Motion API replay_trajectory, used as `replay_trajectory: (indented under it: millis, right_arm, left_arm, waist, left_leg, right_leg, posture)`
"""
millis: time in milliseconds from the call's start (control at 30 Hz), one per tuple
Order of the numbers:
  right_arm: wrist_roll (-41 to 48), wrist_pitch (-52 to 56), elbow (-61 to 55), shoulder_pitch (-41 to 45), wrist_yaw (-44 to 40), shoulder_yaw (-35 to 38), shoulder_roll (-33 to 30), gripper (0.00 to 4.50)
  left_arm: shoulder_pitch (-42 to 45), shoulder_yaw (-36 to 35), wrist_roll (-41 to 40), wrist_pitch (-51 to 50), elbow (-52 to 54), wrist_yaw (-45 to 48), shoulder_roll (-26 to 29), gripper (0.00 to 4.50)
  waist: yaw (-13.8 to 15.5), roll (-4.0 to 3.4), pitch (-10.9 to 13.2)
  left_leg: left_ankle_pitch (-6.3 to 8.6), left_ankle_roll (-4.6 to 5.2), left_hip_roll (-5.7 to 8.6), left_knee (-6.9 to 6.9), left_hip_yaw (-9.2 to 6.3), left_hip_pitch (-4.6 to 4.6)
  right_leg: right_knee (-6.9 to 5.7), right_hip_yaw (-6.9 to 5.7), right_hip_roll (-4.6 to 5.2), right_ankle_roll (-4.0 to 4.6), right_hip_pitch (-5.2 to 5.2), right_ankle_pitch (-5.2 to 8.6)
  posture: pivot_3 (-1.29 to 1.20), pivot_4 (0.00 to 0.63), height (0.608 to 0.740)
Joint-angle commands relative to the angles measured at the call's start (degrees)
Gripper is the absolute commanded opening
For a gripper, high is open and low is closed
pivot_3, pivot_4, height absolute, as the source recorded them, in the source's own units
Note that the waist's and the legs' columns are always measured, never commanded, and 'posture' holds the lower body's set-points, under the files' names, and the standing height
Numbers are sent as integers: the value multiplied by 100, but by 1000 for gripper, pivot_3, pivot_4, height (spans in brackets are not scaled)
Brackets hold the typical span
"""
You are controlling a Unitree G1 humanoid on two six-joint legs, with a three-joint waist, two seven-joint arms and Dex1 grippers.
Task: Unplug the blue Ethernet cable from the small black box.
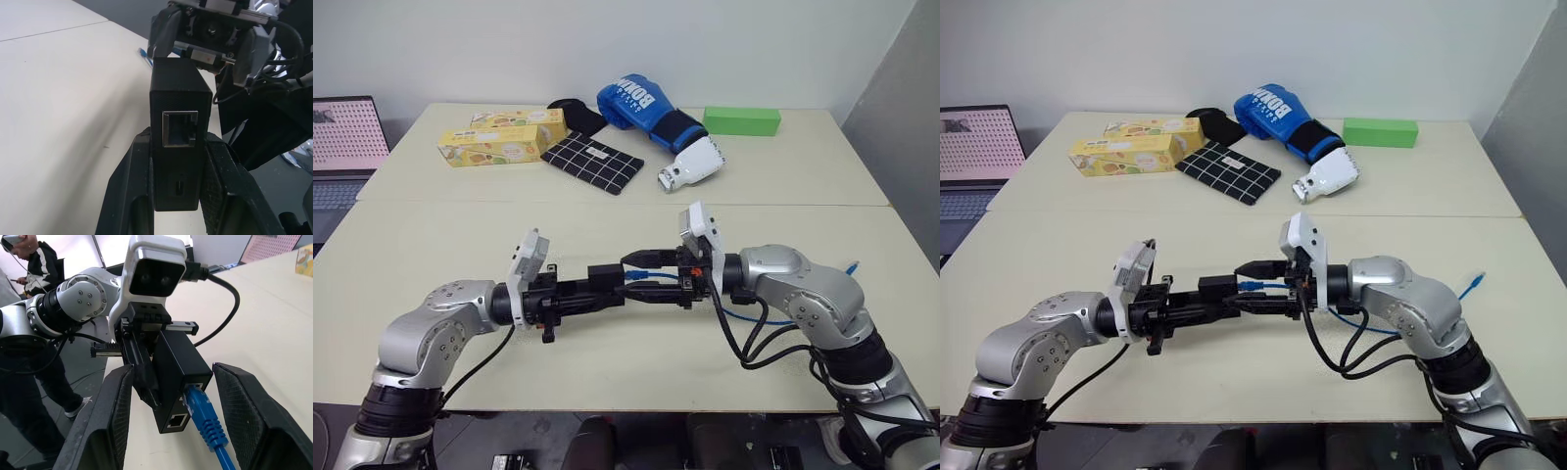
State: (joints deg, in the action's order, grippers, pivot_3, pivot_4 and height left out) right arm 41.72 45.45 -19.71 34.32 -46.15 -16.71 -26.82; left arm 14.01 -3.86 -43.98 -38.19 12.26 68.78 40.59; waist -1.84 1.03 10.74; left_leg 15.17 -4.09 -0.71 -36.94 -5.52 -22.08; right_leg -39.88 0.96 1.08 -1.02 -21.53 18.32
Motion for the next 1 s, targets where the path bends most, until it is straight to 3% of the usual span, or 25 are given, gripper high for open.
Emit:
replay_trajectory:
  millis: [33, 500, 1000]
  right_arm:
    - [163, 218, 17, -58, -59, 177, 63, 2695]
    - [367, 564, 471, 155, -254, 660, 265, 2695]
    - [149, 553, 392, 121, -361, 529, 236, 2695]
  left_arm:
    - [63, -62, -56, 142, 34, 157, -10, 799]
    - [-95, -75, -36, 177, 127, 141, 26, 799]
    - [-57, -67, -65, 154, 112, 79, -25, 799]
  waist:
    - [-1, 0, 0]
    - [-2, 0, 0]
    - [-2, 0, 0]
  left_leg:
    - [0, 0, 1, 0, 2, 0]
    - [0, 0, 2, 1, 2, 1]
    - [0, 1, 2, 2, 3, 0]
  right_leg:
    - [0, 0, 0, 0, 0, 0]
    - [-1, -2, -3, 0, -2, 0]
    - [0, -2, -4, 0, -3, 0]
  posture:
    - [0, 150, 740]
    - [0, 150, 740]
    - [0, 150, 740]
